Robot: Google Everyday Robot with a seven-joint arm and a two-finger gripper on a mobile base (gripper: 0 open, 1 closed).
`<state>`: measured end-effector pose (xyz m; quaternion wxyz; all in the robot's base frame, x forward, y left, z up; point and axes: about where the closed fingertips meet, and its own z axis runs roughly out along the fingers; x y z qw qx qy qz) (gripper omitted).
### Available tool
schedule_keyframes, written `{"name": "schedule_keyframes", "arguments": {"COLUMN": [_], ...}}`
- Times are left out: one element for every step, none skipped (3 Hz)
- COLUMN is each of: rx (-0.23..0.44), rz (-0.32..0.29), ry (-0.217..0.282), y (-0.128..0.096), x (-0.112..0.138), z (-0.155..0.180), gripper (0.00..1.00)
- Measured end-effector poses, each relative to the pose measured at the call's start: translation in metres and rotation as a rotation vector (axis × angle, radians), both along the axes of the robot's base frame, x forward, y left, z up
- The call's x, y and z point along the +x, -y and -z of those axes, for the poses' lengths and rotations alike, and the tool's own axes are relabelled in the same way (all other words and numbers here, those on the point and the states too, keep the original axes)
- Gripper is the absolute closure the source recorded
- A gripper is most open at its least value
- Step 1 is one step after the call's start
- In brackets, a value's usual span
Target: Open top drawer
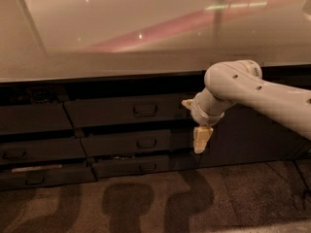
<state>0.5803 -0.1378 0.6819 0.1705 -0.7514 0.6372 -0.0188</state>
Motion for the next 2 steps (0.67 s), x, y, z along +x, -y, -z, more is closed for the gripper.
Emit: {"name": "schedule_keyframes", "arguments": {"rx": [-0.019, -0.050], "rz": [-0.042, -0.110], "ry": [0.073, 0.190], "y": [-0.0030, -0.0088], "x": [-0.0050, -0.0135], "z": [0.0058, 0.0138], "gripper": [0.00, 0.00]}}
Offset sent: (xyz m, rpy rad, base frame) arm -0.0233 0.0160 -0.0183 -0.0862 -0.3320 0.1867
